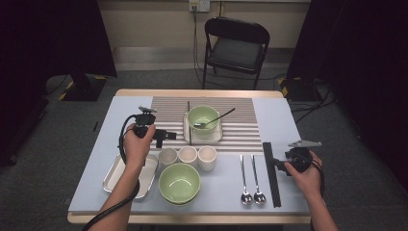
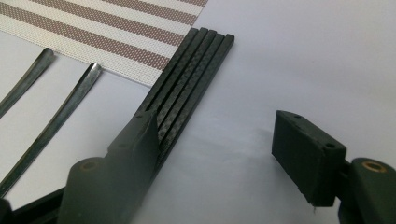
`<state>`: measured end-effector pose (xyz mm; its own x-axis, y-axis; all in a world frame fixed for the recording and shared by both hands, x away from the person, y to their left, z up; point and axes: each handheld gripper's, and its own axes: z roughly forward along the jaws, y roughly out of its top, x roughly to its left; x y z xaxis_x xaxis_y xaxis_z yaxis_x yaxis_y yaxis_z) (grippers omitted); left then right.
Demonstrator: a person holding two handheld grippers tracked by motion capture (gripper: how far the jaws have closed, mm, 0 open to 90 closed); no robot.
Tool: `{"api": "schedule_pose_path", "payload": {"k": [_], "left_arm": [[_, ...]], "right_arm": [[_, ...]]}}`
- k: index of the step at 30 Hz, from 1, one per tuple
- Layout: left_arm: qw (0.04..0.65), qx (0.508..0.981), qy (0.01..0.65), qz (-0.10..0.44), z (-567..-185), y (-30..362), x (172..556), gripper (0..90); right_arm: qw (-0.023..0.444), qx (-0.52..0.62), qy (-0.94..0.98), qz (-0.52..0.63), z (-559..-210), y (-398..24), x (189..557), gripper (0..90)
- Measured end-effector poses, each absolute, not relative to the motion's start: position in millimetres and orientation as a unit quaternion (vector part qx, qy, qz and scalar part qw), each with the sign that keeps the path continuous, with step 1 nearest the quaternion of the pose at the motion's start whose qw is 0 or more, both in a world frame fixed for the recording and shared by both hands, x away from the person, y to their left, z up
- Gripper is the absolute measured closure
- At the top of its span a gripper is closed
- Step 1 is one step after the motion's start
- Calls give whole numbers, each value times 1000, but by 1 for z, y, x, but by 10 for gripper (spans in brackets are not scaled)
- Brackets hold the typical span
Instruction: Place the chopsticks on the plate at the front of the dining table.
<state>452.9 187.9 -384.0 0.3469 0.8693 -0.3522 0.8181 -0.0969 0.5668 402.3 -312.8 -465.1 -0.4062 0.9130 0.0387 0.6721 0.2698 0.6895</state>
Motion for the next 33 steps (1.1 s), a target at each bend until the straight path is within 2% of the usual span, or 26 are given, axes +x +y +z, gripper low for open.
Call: {"api": "schedule_pose_path", "payload": {"k": [18, 24, 28, 31, 33], "left_arm": [[352, 745, 565, 37, -382, 184, 453, 188], [350, 746, 565, 38, -383, 183, 453, 188], [347, 749, 564, 42, -382, 183, 452, 188], [348, 748, 563, 44, -381, 184, 452, 188], [347, 749, 563, 45, -381, 185, 451, 188]], "right_arm": [[206, 543, 767, 273, -464, -306, 402, 352], [199, 548, 770, 261, -460, -302, 400, 532], [201, 559, 762, 258, -458, -304, 400, 718], [202, 565, 756, 261, -459, -309, 401, 796], [199, 571, 753, 260, -458, -309, 402, 805]]}}
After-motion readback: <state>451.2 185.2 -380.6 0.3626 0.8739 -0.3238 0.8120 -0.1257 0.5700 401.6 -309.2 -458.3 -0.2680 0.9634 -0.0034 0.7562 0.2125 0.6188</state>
